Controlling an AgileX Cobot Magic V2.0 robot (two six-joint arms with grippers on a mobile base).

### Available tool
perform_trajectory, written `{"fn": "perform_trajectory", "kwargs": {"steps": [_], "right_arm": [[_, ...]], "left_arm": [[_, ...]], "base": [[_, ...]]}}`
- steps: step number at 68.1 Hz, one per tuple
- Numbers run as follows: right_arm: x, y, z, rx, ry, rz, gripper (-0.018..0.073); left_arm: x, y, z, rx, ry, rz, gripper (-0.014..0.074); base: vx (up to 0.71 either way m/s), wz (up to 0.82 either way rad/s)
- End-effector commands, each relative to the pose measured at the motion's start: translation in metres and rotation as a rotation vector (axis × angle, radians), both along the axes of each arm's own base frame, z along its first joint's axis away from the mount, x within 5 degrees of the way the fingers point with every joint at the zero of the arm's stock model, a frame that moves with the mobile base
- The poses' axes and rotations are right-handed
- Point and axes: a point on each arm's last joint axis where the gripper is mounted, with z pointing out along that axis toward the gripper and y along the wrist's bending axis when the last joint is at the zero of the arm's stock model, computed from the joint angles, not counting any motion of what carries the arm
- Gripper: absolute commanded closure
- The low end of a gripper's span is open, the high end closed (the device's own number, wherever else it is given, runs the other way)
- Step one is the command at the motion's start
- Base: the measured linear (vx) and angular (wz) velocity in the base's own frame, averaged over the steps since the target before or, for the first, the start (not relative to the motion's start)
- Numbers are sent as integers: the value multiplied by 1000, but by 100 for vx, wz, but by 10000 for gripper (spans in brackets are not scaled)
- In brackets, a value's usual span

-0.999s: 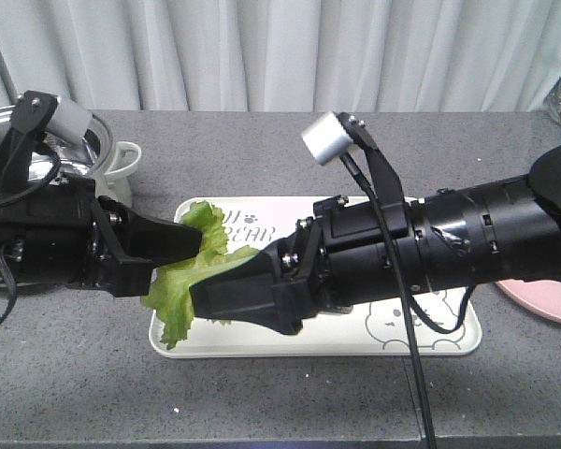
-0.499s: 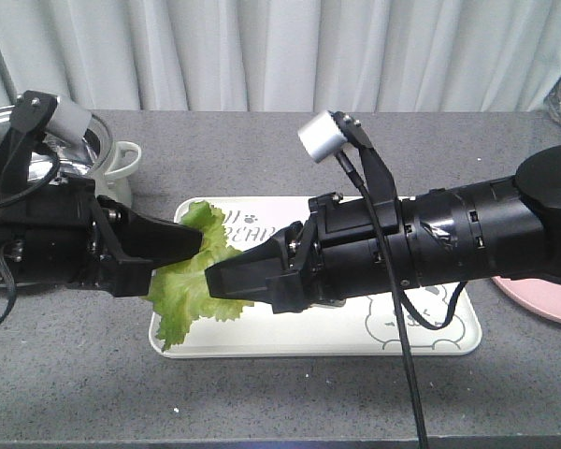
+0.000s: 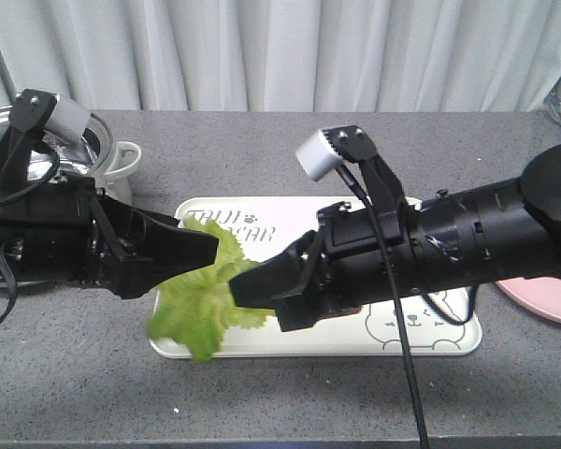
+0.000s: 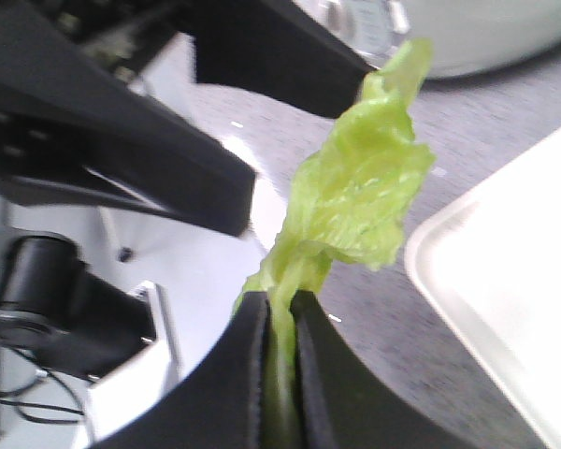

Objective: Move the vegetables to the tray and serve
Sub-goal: 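Carry the leaf with the right gripper and release it onto the pink plate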

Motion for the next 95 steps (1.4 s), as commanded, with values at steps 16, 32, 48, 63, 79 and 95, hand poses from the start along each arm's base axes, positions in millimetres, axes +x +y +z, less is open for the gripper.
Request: {"fn": "perform_trajectory", "kwargs": {"steps": [16,32,48,63,79,95], "right_arm": [[-3,-61,34,-205,-98,-351,564],[7,-135,46,-265,-117,-653,564],[8,-204,45,-305,-81,-877,561],[5,-252,44,-144,-36,-954,561],[20,-283,29,54,16,-920,561],[42,-300,0,56,62,-904,561]], "left_arm": [[-2,-2,16,-72,-28,14,111],[-2,-2,16,-72,-28,14,111],[-2,-2,16,-72,-28,14,111],[-2,-2,16,-72,-28,14,111],[-2,-2,16,-72,-28,14,111],[-2,-2,16,-72,-28,14,111]], "base": [[0,0],[0,0],[0,0],[0,0],[0,0],[0,0]]}}
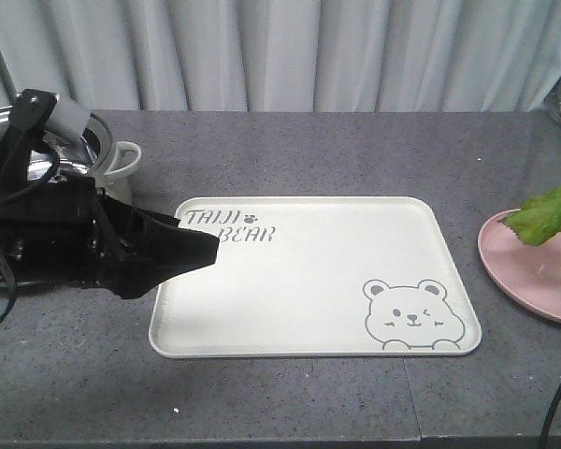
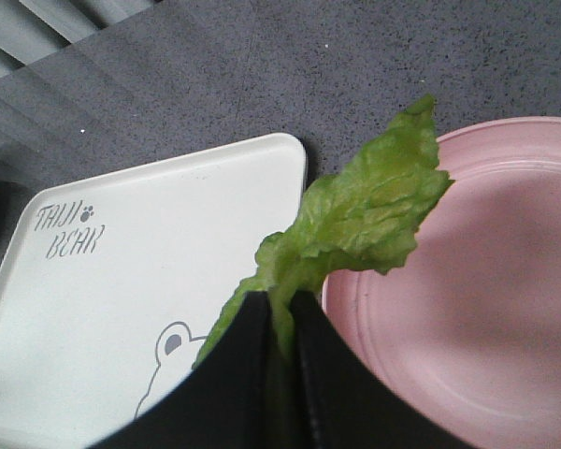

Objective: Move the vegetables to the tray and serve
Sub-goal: 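Carry the leaf with the right gripper and release it onto the pink plate, then lower the right gripper to the pink plate's rim and grip it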

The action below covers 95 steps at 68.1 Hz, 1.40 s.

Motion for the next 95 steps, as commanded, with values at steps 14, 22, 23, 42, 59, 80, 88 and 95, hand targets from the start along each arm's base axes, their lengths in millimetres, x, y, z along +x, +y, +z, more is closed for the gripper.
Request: {"fn": "perform_trajectory", "kwargs": {"steps": [14,22,23,42,59,80,88,95], "right_arm": [[22,-15,-18,20,-48,27,561],[30,-23,-34,29,-14,5,553],[31,-24,-36,30,-9,0,550],[30,-33,-50,-53,82,-40,245],[23,-39,-53,-155,174,-79,78],[6,-42,-30,-310,198,-180,80],[6,-48,-16,-332,212,-245,102],[7,-56,-2,-374,241,-283,132]], "left_arm": [[-2,-2,16,-69,-30,14,111],[-2,-2,16,-69,-30,14,111],[-2,-2,16,-69,-30,14,111],[-2,-2,16,-69,-30,14,111],[-2,-2,16,-69,-30,14,111],[-2,-2,16,-69,-30,14,111],[-2,-2,16,-69,-30,14,111],[-2,-2,16,-69,-30,14,111]], "base": [[0,0],[0,0],[0,0],[0,0],[0,0],[0,0],[0,0],[0,0]]}}
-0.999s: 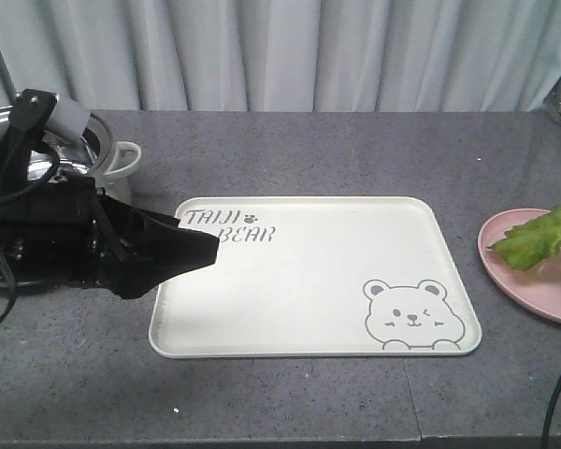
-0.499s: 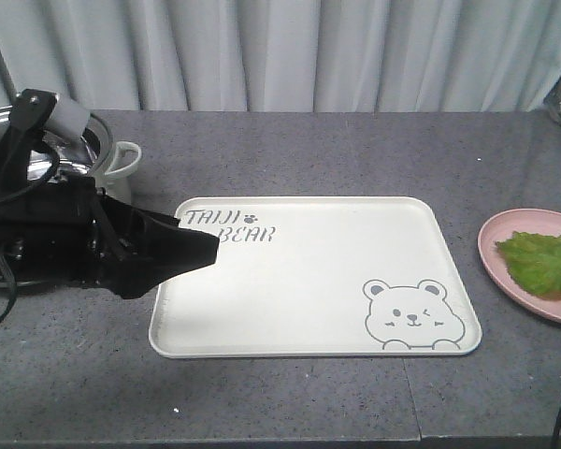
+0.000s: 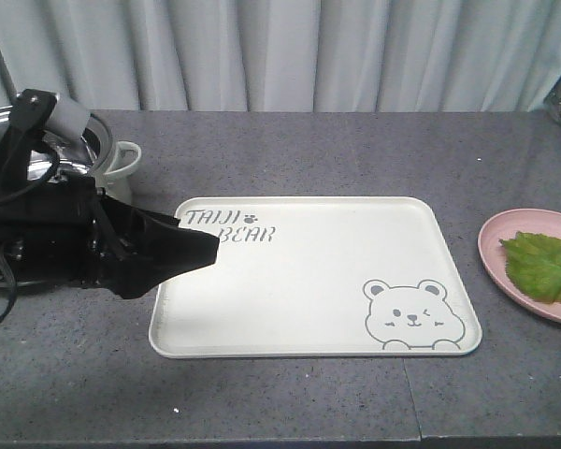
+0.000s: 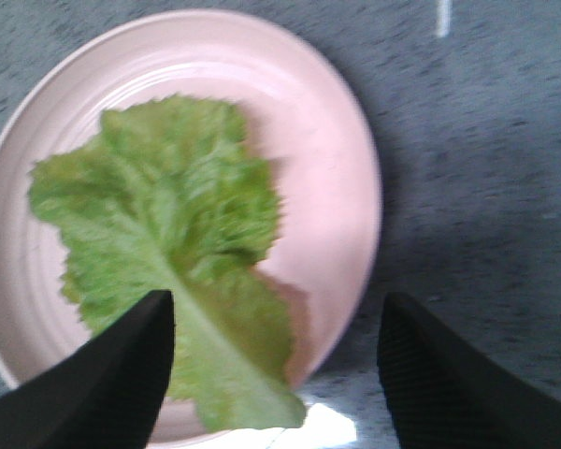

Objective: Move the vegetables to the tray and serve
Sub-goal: 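Lower the right gripper to the pink plate's rim and grip it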

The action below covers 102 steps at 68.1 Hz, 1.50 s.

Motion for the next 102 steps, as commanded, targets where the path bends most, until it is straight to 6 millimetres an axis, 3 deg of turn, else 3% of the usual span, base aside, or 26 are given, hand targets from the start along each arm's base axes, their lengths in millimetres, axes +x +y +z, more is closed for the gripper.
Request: {"fn": "perform_trajectory", "kwargs": {"steps": [1,14,36,64,73,89,102], "right_arm": [[0,-8,33,-75,-50,-58,137],[12,-19,37,-67,37,-34,181],[49,-25,10,-17,151,56,181],[62,-34,-25,30,211,59,190],[63,-34,-27,31,212,70,253],[63,-34,-28,34,216,70,456],[67,-37,-41,57,238,69,463]], "left_arm": [[-2,-2,16,-67,-30,14,111],[-2,-2,15,-66,-30,14,111],[-2,-2,15,-66,-30,13,111],[-2,-2,15,-66,-30,13,111],[-2,-2,15,-66,-30,13,111],[-2,-2,15,-66,-30,13,111],[-2,-2,15,-66,-30,13,111]], "base": [[0,0],[0,0],[0,0],[0,0],[0,0],[0,0],[0,0]]}}
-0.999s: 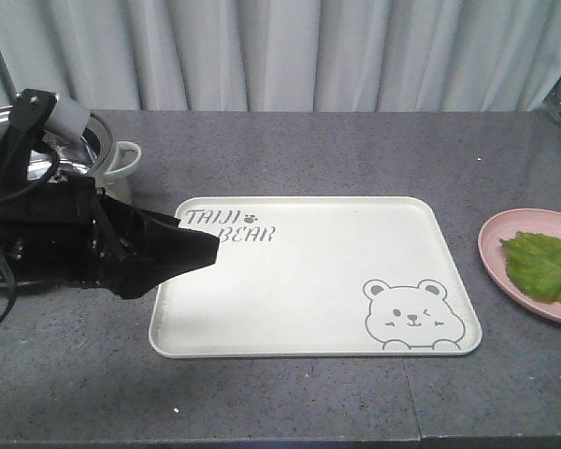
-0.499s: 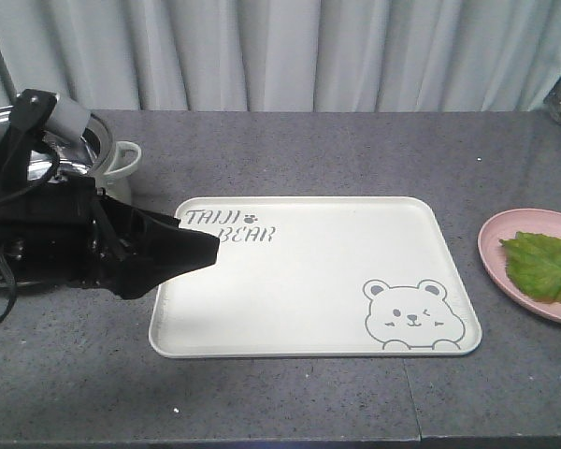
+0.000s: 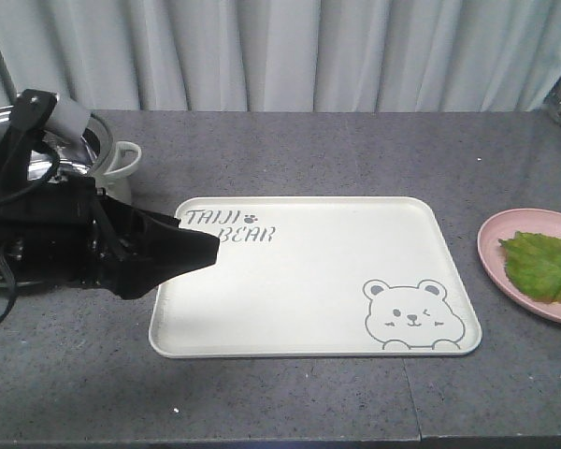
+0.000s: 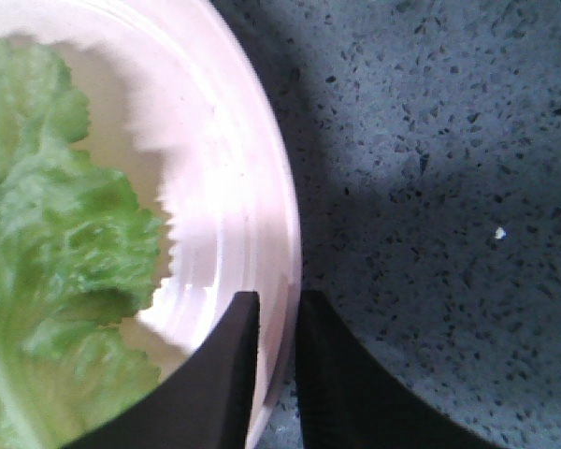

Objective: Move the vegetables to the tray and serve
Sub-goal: 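Lower the right gripper to the pink plate's rim and grip it, then lift the pink plate with the right gripper and set it on the tray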

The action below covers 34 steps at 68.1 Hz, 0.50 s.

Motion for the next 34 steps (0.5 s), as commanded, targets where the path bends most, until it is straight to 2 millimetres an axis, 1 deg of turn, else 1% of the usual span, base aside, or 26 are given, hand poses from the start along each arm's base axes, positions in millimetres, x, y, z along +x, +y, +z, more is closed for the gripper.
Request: {"fn": "perform_trajectory", "kwargs": {"steps": [1,5,17,21,30,34], "right_arm": [[4,0,19,-23,-72,-4,462],[4,-1,16,-17,-64,-2,463],[5,-1,18,-24,-71,-5,470],[4,-1,18,-23,-71,-4,490],[4,-1,18,-20,-69,-7,566],[4,-1,19,-17,-67,-10,571]], "left_arm": [[-2,-2,16,-66,-31,15,111],[-2,-2,16,-66,-31,15,111],[-2,-2,16,-66,-31,15,111],[-2,-2,16,-66,-31,15,111],[-2,-2,16,-66,-31,15,111],[-2,-2,16,-66,-31,15,111]], "base": [[0,0],[0,0],[0,0],[0,0],[0,0],[0,0]]}}
